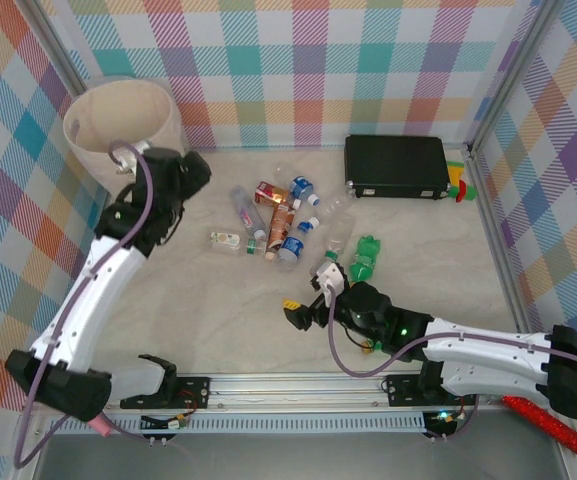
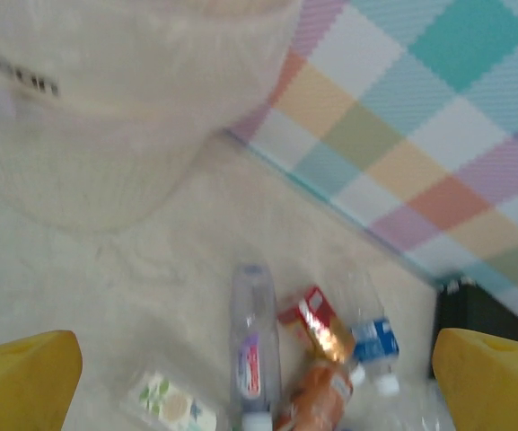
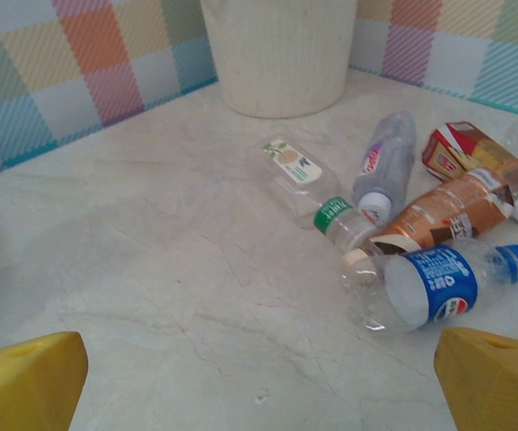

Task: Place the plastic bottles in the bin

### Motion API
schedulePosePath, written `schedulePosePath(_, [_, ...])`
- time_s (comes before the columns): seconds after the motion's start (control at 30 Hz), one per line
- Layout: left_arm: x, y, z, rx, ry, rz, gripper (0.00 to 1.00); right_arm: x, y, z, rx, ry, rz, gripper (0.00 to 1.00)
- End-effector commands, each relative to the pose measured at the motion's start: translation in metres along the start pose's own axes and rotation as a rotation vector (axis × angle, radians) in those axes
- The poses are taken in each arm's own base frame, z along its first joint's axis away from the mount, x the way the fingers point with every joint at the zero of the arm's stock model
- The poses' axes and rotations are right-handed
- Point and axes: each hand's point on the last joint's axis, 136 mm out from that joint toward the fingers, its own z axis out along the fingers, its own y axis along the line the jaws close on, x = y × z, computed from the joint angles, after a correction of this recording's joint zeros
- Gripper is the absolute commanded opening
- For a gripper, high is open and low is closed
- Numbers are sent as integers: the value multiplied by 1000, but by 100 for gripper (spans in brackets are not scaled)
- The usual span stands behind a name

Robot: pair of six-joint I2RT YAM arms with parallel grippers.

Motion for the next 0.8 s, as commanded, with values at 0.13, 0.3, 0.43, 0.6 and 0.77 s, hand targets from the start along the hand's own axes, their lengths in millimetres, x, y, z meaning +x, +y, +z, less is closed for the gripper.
schedulePosePath(0.13, [54, 47, -41, -8, 52, 35, 99, -5, -15, 14, 64, -25, 52, 99])
schedulePosePath(0.3, [82, 76, -54, 7, 89, 30, 100, -11, -8, 22, 50, 37, 47, 99])
schedulePosePath(0.43, [99, 98, -61, 7, 100, 17, 100, -17, -6, 32, 48, 75, 53, 99])
schedulePosePath(0.6, [118, 119, -68, 21, 120, 5, 100, -17, -7, 59, 34, 148, 95, 99])
schedulePosePath(0.77, [129, 128, -72, 41, 142, 22, 100, -12, -4, 87, 18, 203, 111, 99])
